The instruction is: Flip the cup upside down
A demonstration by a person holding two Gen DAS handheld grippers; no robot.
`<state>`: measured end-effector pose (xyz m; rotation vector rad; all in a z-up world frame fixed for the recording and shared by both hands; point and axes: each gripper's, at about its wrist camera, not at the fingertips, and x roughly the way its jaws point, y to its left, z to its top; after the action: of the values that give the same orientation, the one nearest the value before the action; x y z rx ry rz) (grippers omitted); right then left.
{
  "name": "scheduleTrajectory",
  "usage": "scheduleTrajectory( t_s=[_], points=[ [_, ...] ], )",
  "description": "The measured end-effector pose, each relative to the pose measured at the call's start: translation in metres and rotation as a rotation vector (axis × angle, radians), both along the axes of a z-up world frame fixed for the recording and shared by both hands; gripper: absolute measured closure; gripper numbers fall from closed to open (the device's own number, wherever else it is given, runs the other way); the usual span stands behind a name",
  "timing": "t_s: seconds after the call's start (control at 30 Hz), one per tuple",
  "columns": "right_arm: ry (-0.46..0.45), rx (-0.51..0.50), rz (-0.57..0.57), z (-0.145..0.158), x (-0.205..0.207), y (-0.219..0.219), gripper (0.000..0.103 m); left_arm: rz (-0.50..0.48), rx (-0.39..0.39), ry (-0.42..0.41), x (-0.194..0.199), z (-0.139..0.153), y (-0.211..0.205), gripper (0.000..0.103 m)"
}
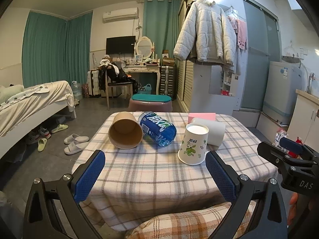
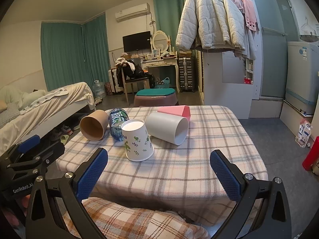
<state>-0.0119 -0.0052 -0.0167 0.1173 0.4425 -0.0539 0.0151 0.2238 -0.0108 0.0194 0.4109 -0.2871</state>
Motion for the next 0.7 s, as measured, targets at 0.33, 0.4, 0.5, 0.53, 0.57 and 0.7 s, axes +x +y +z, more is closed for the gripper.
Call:
scheduleTrajectory(
  t_s=[0.33, 0.4, 0.5, 0.53, 0.57, 0.7],
  points=[
    [0.004, 0.000, 0.001, -0.0023, -0.0002, 0.0018, 0.000, 0.000, -0.002, 0.000, -0.0003, -0.0007, -0.0001, 0.000],
    [0.004, -0.001, 0.001, -0.0024, -0.0001, 0.0019, 0.000, 0.001, -0.002, 0.001, -0.0012, -0.0011, -0.0002, 0.000],
    [0.005, 0.000, 0.000, -0.0027, 0.0001, 0.0018, 0.000, 0.001, -0.001, 0.000, -0.0012, -0.0010, -0.0003, 0.000],
    [0.005, 0.000, 0.000, -0.0028, 0.0002, 0.0019, 0.000, 0.001, 0.000, 0.000, -0.0011, -0.0011, -0.0004, 0.000],
    [0.005, 0.000, -0.001, -0.0028, 0.0002, 0.0019, 0.000, 0.001, -0.001, 0.000, -0.0012, -0.0011, -0.0002, 0.000],
    [0.009, -0.002, -0.001, -0.0046, 0.0002, 0.0020, 0.000, 0.002, -0.001, 0.001, -0.0012, -0.0013, -0.0003, 0.000]
  ],
)
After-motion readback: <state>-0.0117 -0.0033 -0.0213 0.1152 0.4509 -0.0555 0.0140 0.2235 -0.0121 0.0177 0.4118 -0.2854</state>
